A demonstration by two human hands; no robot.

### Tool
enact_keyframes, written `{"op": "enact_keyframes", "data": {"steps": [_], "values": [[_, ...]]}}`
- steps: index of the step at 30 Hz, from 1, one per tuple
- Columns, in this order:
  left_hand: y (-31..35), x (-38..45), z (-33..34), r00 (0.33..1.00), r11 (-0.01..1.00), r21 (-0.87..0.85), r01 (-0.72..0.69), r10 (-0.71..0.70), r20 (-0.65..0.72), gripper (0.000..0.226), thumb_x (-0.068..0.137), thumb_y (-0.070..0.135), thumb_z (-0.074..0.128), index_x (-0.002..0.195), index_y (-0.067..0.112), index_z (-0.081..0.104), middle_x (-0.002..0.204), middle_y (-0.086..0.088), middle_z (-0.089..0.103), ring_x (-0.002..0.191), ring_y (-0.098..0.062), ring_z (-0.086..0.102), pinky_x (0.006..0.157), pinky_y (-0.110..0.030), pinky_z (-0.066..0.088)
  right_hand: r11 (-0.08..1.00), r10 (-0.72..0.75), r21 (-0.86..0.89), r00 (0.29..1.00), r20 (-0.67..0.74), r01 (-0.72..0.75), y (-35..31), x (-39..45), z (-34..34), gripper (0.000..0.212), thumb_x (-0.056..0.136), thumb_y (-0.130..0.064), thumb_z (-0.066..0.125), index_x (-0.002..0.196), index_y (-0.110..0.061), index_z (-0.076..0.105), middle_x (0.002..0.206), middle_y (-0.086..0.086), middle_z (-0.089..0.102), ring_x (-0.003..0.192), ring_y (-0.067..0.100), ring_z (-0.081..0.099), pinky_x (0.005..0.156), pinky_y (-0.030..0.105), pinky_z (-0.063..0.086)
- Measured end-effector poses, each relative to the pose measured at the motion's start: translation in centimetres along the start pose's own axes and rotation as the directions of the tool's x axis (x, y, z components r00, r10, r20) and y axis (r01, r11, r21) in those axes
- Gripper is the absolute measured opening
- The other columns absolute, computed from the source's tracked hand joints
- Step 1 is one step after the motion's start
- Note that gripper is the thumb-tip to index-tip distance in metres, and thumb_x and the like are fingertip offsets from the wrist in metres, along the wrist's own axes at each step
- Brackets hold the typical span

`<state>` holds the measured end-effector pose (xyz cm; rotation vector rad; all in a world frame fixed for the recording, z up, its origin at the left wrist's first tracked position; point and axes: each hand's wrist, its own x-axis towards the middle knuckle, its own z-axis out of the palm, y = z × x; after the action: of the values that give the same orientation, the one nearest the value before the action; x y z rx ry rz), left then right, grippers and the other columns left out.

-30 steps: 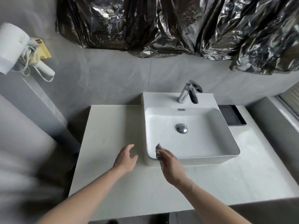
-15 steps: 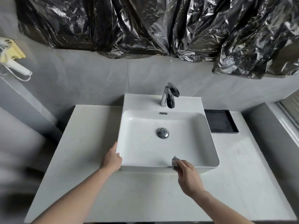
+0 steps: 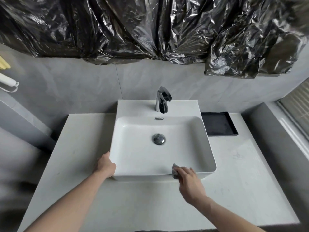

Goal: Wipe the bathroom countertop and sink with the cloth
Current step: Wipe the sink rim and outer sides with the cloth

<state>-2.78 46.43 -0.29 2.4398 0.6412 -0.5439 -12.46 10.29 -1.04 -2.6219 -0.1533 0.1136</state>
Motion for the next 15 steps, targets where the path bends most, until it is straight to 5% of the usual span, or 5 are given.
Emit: {"op": "enact_keyframes", "data": {"steps": [4, 7, 11, 13, 15], "values": [[-0.3, 0.3, 0.1, 1.0, 1.0, -0.029, 0.012, -0.012, -0.005, 0.062, 0.063, 0.011, 0.043, 0.117, 0.029, 0.066, 0.113, -0.001, 0.075, 0.105, -0.031, 0.069, 0.091, -0.037, 0.058, 0.991, 0.033, -0.124, 0.994, -0.1, -0.046, 8.2, -2.1, -4.6, 0.052, 0.078, 0.009, 0.071, 0.112, -0.031, 0.07, 0.124, -0.018, 0.067, 0.105, 0.018, 0.066, 0.102, 0.029, 0.044], [-1.2, 1.4, 0.9, 1.0, 1.0, -0.024, 0.017, -0.017, -0.008, 0.068, 0.062, 0.012, 0.04, 0.122, 0.033, 0.064, 0.115, 0.0, 0.075, 0.106, -0.031, 0.069, 0.091, -0.037, 0.058, 0.983, 0.045, -0.171, 0.994, -0.096, -0.061, 9.7, -2.7, -6.1, 0.048, 0.082, 0.014, 0.064, 0.102, -0.029, 0.067, 0.11, -0.025, 0.06, 0.105, 0.016, 0.063, 0.112, 0.036, 0.04], [-0.2, 0.1, 0.4, 1.0, 1.0, -0.021, -0.008, 0.008, -0.015, 0.069, 0.068, 0.008, 0.043, 0.129, 0.032, 0.062, 0.121, -0.001, 0.074, 0.108, -0.031, 0.068, 0.089, -0.034, 0.057, 0.998, 0.025, -0.061, 0.99, -0.138, -0.033, 8.6, -1.9, -5.7, 0.041, 0.09, 0.006, 0.064, 0.113, -0.027, 0.069, 0.113, -0.018, 0.062, 0.109, 0.013, 0.059, 0.091, 0.025, 0.049], [0.2, -0.4, 0.1, 0.999, 1.0, -0.011, -0.015, 0.015, -0.03, 0.066, 0.071, 0.006, 0.044, 0.128, 0.034, 0.063, 0.12, 0.0, 0.074, 0.106, -0.031, 0.069, 0.087, -0.033, 0.057, 0.986, 0.161, -0.009, 0.965, -0.205, -0.166, 9.3, -0.5, -6.5, 0.043, 0.092, 0.003, 0.063, 0.125, -0.024, 0.068, 0.135, -0.009, 0.062, 0.13, 0.019, 0.055, 0.095, 0.031, 0.053], [0.4, -0.7, 0.0, 0.998, 1.0, -0.015, -0.028, 0.027, -0.05, 0.065, 0.074, 0.004, 0.046, 0.13, 0.033, 0.063, 0.121, 0.001, 0.074, 0.107, -0.031, 0.068, 0.085, -0.03, 0.055, 0.949, 0.311, 0.024, 0.918, -0.247, -0.315, 10.7, 0.8, -7.2, 0.043, 0.092, 0.002, 0.059, 0.125, -0.025, 0.066, 0.137, -0.005, 0.06, 0.126, 0.023, 0.058, 0.087, 0.033, 0.053]]}}
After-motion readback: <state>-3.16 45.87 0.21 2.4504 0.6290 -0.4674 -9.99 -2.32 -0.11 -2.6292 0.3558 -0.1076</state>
